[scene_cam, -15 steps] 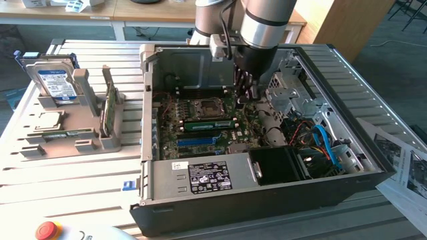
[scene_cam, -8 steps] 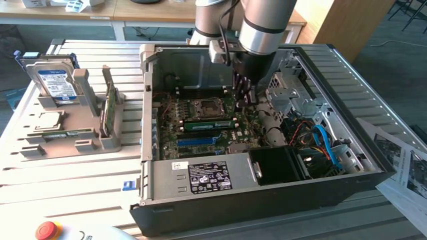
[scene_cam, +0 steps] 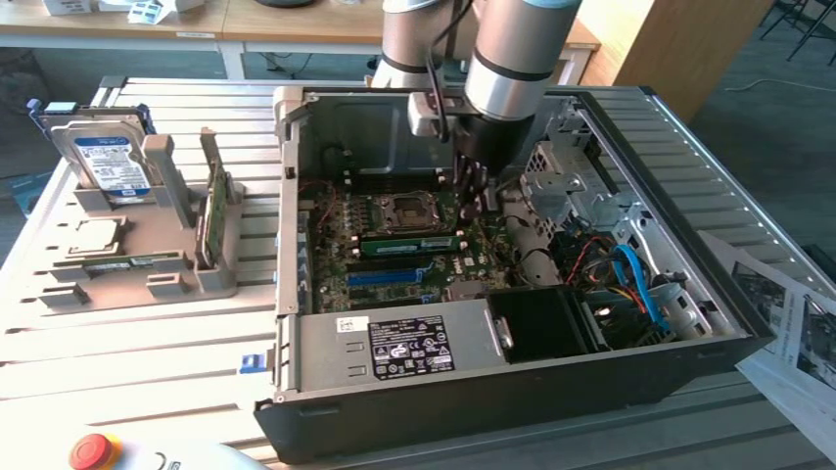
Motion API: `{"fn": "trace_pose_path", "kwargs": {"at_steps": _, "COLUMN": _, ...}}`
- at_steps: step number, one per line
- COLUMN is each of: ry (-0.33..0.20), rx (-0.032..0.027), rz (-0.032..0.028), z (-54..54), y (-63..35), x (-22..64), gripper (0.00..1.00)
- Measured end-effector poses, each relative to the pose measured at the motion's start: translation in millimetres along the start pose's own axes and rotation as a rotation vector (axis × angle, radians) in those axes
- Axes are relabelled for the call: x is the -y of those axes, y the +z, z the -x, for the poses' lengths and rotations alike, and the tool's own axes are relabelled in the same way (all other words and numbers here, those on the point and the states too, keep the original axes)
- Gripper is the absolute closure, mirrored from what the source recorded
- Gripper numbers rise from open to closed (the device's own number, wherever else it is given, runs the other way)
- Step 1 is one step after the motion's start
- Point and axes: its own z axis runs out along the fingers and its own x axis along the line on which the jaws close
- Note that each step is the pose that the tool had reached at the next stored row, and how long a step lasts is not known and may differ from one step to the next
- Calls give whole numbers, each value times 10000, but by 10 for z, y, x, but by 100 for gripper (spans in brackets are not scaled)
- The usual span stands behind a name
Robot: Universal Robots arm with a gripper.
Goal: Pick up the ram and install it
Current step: 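Press down the ram until it locks into place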
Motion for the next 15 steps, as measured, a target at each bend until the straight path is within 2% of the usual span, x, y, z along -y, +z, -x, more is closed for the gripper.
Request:
{"fn": "trace_pose_path", "kwargs": {"at_steps": 9, "ry": 0, "rx": 2, "rz": -1, "z": 2, "y": 165, "x": 5, "gripper": 89}}
{"fn": "trace_pose_path", "kwargs": {"at_steps": 15, "ry": -1, "rx": 1, "rz": -1, "z": 1, "y": 209, "x": 6, "gripper": 89}}
